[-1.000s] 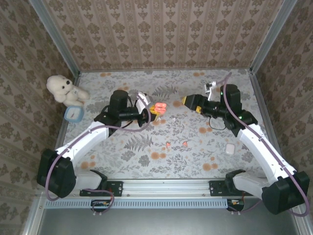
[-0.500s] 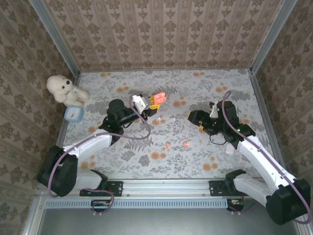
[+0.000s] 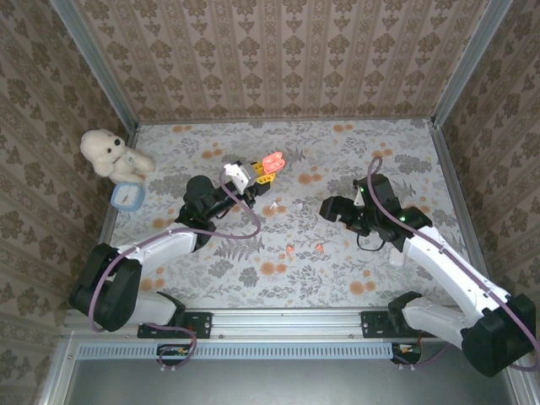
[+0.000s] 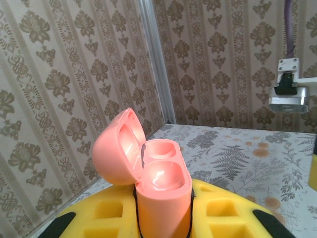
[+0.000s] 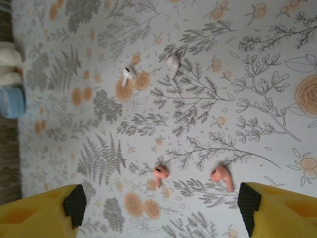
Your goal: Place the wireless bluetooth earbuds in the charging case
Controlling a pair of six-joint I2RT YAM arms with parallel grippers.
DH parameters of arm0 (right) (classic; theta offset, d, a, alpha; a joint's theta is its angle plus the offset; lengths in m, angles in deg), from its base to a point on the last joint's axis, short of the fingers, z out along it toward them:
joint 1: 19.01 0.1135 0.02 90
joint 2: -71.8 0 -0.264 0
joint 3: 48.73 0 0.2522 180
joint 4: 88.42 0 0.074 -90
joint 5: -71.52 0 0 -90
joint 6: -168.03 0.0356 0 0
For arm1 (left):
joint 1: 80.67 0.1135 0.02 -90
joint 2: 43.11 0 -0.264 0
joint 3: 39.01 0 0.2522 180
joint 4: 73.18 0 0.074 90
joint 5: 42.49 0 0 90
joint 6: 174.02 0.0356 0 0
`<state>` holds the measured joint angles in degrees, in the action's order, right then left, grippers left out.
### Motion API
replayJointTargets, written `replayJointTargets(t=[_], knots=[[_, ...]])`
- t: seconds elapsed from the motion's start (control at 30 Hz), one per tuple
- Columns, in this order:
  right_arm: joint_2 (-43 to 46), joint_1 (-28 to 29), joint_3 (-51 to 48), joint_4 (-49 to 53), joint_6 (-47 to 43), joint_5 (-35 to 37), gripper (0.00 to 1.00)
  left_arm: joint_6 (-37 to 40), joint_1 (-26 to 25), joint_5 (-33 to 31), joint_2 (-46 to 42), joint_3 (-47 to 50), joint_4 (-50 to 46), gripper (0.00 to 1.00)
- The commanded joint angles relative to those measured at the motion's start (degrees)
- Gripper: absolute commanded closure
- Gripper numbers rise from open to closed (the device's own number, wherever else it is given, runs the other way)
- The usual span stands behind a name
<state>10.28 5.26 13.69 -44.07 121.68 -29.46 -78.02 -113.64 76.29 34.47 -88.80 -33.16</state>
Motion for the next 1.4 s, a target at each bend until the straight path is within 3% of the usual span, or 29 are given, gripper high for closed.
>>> replayJointTargets(t=[0.0, 0.3, 0.67, 0.93, 1.37], knots=[[-2.70, 3.88, 4.23, 7.02, -2.94, 7.67, 0.17, -3.09, 0.25, -4.47, 1.10, 1.46, 7.74, 1.00], [-10.08, 15.30, 6.63, 9.12, 0.53, 17.14, 0.18, -9.29, 2.60, -13.04, 4.26, 4.32, 18.84, 1.00], [-29.07, 24.70, 12.73, 6.71, 14.66, 20.47, 0.26, -9.78, 4.31, -16.04, 1.66, 7.53, 19.34, 1.00], [-40.77, 27.18, 20.43, 10.79, 20.10, 21.18, 0.39, -9.83, 5.54, -17.61, 0.21, 8.71, 19.79, 1.00], [-46.49, 27.41, 21.88, 9.59, 24.10, 20.30, 0.45, -10.52, 5.99, -17.23, -0.68, 9.00, 19.87, 1.00]])
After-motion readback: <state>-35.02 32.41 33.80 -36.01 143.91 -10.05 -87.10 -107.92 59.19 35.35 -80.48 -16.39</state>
